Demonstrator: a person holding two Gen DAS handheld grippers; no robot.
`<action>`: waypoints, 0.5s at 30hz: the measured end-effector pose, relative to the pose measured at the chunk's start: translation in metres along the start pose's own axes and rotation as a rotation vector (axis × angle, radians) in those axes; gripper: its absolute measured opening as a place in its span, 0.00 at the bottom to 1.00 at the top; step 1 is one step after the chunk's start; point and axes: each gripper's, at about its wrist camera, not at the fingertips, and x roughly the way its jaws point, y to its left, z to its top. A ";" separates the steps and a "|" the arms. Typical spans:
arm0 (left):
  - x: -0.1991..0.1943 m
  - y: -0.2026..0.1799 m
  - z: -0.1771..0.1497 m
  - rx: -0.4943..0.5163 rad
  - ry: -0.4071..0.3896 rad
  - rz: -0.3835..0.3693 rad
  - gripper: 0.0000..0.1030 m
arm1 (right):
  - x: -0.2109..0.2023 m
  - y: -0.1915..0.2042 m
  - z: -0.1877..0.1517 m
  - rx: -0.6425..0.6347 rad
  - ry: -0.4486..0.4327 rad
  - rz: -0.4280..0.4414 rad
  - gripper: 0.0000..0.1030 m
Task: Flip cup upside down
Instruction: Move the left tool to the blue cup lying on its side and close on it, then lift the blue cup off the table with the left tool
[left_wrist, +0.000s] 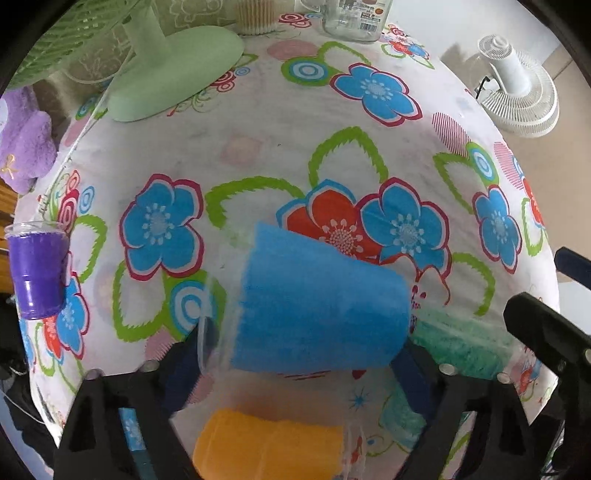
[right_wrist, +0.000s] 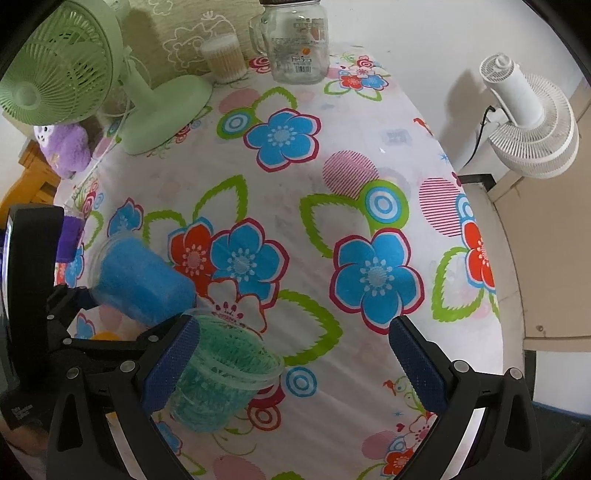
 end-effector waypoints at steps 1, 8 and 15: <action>0.000 0.001 0.001 -0.001 -0.004 -0.008 0.80 | -0.001 0.000 0.000 0.001 -0.001 -0.002 1.00; -0.026 0.002 -0.005 -0.014 -0.070 -0.001 0.80 | -0.015 0.000 -0.002 0.002 -0.021 0.006 1.00; -0.073 0.000 -0.023 -0.054 -0.170 0.050 0.80 | -0.049 0.007 -0.009 -0.043 -0.083 0.046 1.00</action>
